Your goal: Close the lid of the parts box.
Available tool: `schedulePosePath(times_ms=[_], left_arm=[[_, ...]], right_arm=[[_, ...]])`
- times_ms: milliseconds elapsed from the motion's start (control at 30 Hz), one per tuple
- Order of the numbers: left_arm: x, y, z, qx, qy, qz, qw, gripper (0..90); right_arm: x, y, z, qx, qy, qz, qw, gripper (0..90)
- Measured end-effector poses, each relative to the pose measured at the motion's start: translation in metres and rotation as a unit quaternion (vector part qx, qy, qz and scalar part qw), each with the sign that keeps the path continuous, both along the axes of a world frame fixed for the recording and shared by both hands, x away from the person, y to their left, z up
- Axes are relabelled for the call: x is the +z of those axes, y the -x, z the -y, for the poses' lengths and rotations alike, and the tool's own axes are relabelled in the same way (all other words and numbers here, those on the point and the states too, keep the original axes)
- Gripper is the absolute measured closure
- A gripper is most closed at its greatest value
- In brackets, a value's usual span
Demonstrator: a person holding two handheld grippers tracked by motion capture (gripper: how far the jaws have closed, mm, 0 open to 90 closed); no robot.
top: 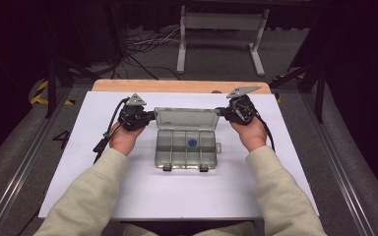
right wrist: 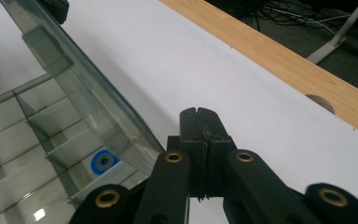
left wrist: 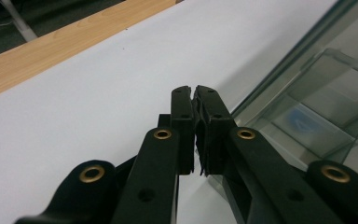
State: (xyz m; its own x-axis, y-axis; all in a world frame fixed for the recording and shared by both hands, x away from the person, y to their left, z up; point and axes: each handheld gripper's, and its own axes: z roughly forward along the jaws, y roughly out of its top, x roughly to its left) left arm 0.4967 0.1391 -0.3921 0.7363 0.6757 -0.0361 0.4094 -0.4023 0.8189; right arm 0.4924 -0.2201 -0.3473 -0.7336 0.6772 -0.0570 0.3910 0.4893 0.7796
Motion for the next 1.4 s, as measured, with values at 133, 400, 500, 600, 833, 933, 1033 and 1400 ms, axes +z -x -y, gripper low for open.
schedulePosePath(times_ms=[133, 400, 500, 600, 833, 933, 1033, 1400], left_arm=[[0.002, 0.003, -0.001, -0.008, -0.002, 0.006, 1.0, 85.1], [0.008, 0.011, -0.002, -0.023, 0.001, 0.01, 0.9997, 85.6], [0.011, 0.014, -0.003, -0.03, 0.001, 0.011, 0.9995, 85.7], [0.012, 0.017, -0.003, -0.036, 0.001, 0.013, 0.9993, 85.9], [0.014, 0.024, -0.003, -0.047, 0.005, 0.009, 0.9988, 85.9], [0.013, 0.026, -0.003, -0.056, 0.005, 0.006, 0.9984, 86.0], [0.014, 0.027, -0.003, -0.06, 0.003, 0.004, 0.9982, 86.2], [0.011, 0.038, 0.0, -0.091, -0.01, -0.009, 0.9958, 86.4]], right_arm=[[0.003, 0.005, 0.0, 0.009, -0.003, -0.001, 1.0, 89.1], [0.01, 0.018, -0.002, 0.031, -0.007, -0.005, 0.9995, 89.2], [0.011, 0.022, -0.003, 0.038, -0.004, -0.009, 0.9992, 89.2], [0.011, 0.025, -0.003, 0.043, -0.004, -0.013, 0.999, 89.2], [0.012, 0.033, -0.004, 0.056, -0.001, -0.019, 0.9983, 89.2], [0.011, 0.035, -0.005, 0.06, 0.001, -0.024, 0.9979, 89.2], [0.008, 0.036, -0.006, 0.063, 0.005, -0.029, 0.9976, 89.1], [-0.003, 0.042, -0.008, 0.08, 0.009, -0.056, 0.9952, 89.2]])
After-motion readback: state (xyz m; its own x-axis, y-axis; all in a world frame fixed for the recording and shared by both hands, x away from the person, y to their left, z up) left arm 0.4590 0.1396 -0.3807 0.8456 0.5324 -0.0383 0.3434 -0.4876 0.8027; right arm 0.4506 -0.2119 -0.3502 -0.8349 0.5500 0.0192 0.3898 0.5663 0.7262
